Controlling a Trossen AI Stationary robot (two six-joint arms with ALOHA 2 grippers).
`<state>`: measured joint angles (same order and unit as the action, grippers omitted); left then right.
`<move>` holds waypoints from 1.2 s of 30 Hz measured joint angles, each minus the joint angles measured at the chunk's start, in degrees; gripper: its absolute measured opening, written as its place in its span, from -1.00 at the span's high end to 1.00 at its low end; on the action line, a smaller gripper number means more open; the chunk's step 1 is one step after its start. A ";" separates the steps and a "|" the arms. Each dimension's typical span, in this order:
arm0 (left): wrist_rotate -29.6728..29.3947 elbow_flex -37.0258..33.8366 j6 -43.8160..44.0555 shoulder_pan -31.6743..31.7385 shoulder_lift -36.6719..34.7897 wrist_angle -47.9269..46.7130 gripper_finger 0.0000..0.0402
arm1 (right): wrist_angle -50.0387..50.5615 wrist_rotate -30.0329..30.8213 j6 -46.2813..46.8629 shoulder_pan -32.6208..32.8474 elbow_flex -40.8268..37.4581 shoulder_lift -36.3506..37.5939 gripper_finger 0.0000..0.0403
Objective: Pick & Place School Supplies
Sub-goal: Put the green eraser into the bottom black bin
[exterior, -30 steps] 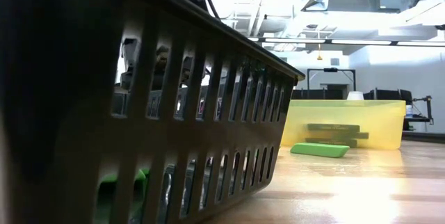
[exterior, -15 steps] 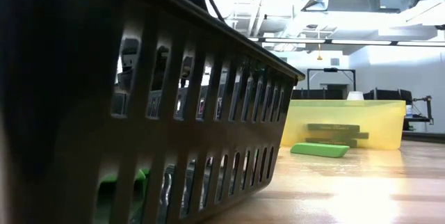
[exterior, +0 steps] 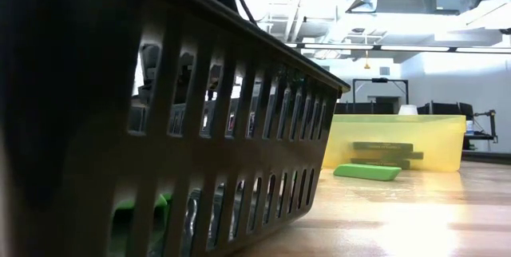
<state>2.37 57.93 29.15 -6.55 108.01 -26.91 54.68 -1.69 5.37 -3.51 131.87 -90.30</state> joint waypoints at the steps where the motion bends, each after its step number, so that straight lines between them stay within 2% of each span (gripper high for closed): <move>1: -0.52 0.02 0.04 0.03 0.00 0.03 0.09 | 0.01 0.00 -0.03 0.00 0.00 0.00 0.24; 5: -2.96 0.02 0.17 0.12 0.02 0.71 0.09 | 0.06 0.00 -1.05 0.00 0.00 0.00 0.26; 12: -3.17 0.00 -0.54 1.39 0.13 1.26 0.15 | 0.14 0.02 -1.44 0.00 0.00 0.00 0.25; 14: -3.49 0.01 -1.69 1.49 0.20 1.19 0.33 | 0.14 0.02 -1.42 -0.04 0.00 0.00 0.25; 17: -3.31 0.00 -3.54 1.55 0.22 1.13 0.75 | 0.14 0.04 -1.42 -0.04 0.00 0.00 0.24; 18: -2.83 0.00 -4.14 1.59 0.22 1.28 0.81 | 0.14 0.04 -1.42 -0.04 0.00 0.00 0.24; 28: -2.15 -0.13 -4.76 1.66 0.22 3.28 0.81 | -0.02 0.18 -1.32 -0.44 0.00 0.00 0.30; 36: -3.80 -0.24 -4.93 1.60 0.22 4.46 0.81 | -1.38 0.20 -1.32 -1.20 0.00 -0.01 0.32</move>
<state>-1.43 57.69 24.23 -4.95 108.22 -22.45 53.31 -1.50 4.05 -4.70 131.87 -90.31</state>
